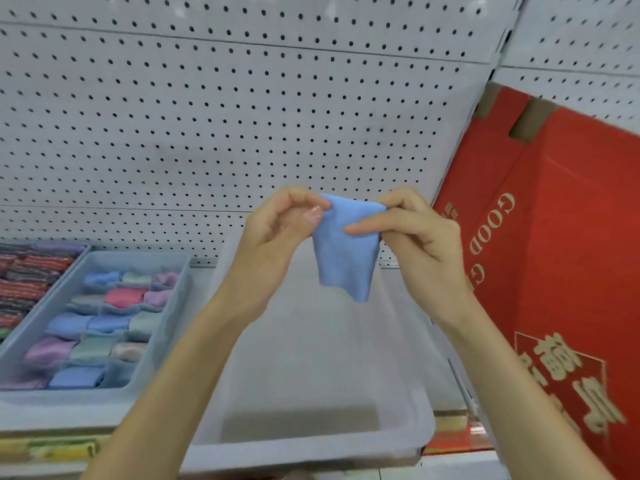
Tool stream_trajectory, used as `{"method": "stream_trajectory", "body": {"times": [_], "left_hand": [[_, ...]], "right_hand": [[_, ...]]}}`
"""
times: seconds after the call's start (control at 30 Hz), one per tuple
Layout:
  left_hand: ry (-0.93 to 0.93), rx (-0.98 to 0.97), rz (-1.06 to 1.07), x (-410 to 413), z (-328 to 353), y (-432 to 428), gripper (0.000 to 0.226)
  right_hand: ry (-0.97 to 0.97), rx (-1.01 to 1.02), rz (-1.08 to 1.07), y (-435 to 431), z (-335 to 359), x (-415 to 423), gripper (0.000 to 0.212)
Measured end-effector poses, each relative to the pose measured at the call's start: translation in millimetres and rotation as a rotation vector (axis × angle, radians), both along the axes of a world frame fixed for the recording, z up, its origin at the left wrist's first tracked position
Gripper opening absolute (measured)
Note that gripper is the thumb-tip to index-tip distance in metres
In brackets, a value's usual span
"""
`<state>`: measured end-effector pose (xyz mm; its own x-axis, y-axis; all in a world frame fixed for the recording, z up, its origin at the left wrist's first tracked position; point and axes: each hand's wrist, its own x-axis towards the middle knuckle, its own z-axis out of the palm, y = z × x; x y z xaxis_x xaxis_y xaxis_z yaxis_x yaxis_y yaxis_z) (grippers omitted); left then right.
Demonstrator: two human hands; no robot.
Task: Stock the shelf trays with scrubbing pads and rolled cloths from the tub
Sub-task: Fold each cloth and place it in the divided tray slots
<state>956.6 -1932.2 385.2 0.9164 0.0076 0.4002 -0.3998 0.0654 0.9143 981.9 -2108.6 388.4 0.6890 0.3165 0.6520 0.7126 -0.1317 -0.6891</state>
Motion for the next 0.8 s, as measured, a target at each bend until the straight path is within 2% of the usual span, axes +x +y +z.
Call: {"method": "stream_trajectory", "body": {"times": [0.13,0.2,0.3,0.37,0.43,0.53,0.67,0.73,0.8], "left_hand": [[0.252,-0.110,-0.153,-3.1,-4.0,-6.0,0.044],[0.381,-0.104,-0.261,-5.2,-8.9,-5.9,0.045],[0.456,-0.116,-0.311,-8.6,-15.0,-3.4,0.038],[0.455,-0.134,-0.270,-10.2,-17.4,-3.2,0.036],[0.439,-0.164,-0.179,-10.9,-19.6,-4.3,0.030],[0.413,-0.191,-0.037,-11.4,-25.1,-5.3,0.017],[0.455,-0.093,0.079,-13.9,-38.9,-6.2,0.020],[0.547,-0.057,0.063,-16.0,-47.0,-6.4,0.029],[0.658,-0.039,0.015,-19.4,-56.6,-5.4,0.042]], "right_hand": [[0.207,0.235,0.096,11.0,6.0,-0.9,0.045],[0.297,0.281,0.095,14.6,5.6,1.1,0.043],[0.345,0.246,0.072,15.7,2.8,2.2,0.041],[0.440,0.251,0.089,14.0,-0.7,0.8,0.039],[0.609,0.240,0.083,12.0,-6.8,-3.5,0.025],[0.831,0.161,-0.012,11.3,-24.0,-14.2,0.020],[0.880,0.105,-0.053,15.5,-43.8,-25.8,0.013],[0.878,0.155,-0.088,16.9,-50.6,-27.3,0.003],[0.876,0.182,-0.143,18.3,-58.8,-27.7,0.004]]}}
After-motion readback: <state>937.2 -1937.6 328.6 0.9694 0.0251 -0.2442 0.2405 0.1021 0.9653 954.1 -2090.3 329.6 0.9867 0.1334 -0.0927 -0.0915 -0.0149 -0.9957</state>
